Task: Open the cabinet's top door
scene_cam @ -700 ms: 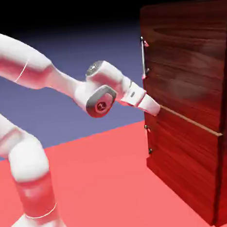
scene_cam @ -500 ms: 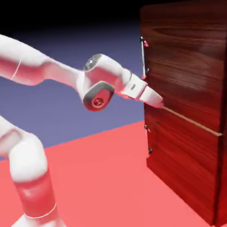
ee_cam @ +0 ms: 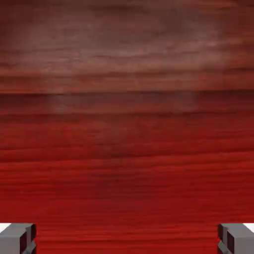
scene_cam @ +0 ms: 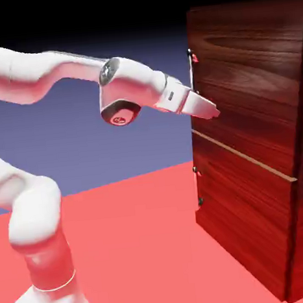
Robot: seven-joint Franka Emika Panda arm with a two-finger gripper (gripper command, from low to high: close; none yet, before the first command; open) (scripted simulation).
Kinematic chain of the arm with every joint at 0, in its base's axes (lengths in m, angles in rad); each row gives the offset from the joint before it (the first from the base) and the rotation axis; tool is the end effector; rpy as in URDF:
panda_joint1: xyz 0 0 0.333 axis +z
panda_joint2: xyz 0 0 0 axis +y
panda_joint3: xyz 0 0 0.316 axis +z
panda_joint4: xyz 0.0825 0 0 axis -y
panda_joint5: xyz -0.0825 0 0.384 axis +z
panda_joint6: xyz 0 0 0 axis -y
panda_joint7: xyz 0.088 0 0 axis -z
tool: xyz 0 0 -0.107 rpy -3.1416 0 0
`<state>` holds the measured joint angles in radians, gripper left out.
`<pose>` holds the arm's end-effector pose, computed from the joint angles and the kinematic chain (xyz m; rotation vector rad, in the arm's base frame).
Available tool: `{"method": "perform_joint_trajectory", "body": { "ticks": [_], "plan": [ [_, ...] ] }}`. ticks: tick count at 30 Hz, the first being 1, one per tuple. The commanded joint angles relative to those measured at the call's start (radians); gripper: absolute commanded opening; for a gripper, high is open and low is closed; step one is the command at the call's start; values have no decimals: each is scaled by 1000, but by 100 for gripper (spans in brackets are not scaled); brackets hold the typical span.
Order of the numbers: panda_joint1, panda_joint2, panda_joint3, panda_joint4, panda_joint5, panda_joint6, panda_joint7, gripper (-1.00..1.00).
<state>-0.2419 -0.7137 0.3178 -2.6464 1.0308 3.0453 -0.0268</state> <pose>0.3712 -0.0190 0.5631 -2.1571 0.9340 -1.3651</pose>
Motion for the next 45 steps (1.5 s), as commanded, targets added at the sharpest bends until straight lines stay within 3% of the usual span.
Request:
{"method": "perform_joint_trajectory", "body": {
  "ticks": [1,39,45],
  "plan": [
    [-11,-6,13,7,44,0,-32,0],
    [-418,-237,523,269,1696,14,-1264,0],
    [-568,-171,615,364,1748,-29,-1299,0]
  ]
}}
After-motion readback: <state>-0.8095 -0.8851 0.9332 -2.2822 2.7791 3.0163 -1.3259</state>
